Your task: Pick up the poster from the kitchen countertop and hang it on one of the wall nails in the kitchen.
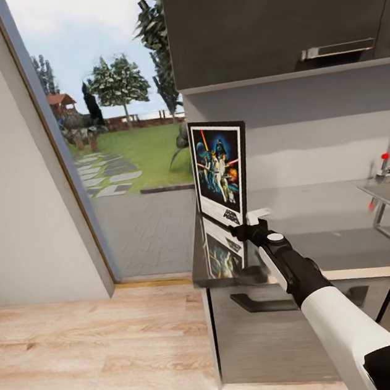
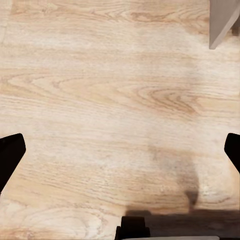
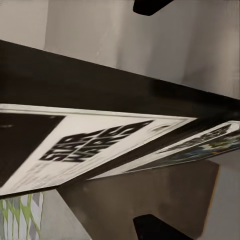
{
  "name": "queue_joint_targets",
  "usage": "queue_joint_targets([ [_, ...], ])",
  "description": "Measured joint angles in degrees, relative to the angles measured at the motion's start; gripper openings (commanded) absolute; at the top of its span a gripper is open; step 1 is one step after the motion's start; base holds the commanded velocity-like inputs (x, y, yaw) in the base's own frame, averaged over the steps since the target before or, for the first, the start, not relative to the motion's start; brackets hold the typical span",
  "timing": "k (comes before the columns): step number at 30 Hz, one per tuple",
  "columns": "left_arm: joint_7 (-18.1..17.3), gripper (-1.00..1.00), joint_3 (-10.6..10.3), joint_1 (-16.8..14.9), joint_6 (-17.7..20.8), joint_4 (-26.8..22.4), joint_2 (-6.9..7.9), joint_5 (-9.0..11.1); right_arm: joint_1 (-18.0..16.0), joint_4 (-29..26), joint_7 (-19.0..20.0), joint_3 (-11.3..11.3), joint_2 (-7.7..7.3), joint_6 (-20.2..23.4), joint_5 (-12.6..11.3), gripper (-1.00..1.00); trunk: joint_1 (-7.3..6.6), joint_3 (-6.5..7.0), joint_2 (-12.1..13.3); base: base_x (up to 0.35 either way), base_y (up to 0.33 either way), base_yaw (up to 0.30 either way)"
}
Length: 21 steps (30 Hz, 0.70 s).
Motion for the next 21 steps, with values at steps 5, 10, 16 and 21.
queue_joint_targets([
  [5, 0.0, 1.00, 0.0, 0.0, 0.0, 0.0, 0.00, 0.0, 0.0, 0.1, 0.1, -0.1, -0.05, 0.0, 0.0, 1.00, 0.02, 0.00, 0.0, 0.061, 0.001, 0.000],
  [10, 0.0, 1.00, 0.0, 0.0, 0.0, 0.0, 0.00, 0.0, 0.0, 0.1, 0.1, -0.1, -0.07, 0.0, 0.0, 1.00, 0.02, 0.00, 0.0, 0.014, 0.000, 0.000],
  [16, 0.0, 1.00, 0.0, 0.0, 0.0, 0.0, 0.00, 0.0, 0.0, 0.1, 0.1, -0.1, -0.07, -0.1, 0.0, 1.00, 0.02, 0.00, 0.0, 0.003, 0.000, 0.000],
  [21, 0.0, 1.00, 0.0, 0.0, 0.0, 0.0, 0.00, 0.0, 0.0, 0.1, 0.1, -0.2, -0.08, -0.1, 0.0, -1.00, 0.02, 0.00, 0.0, 0.000, 0.000, 0.000],
])
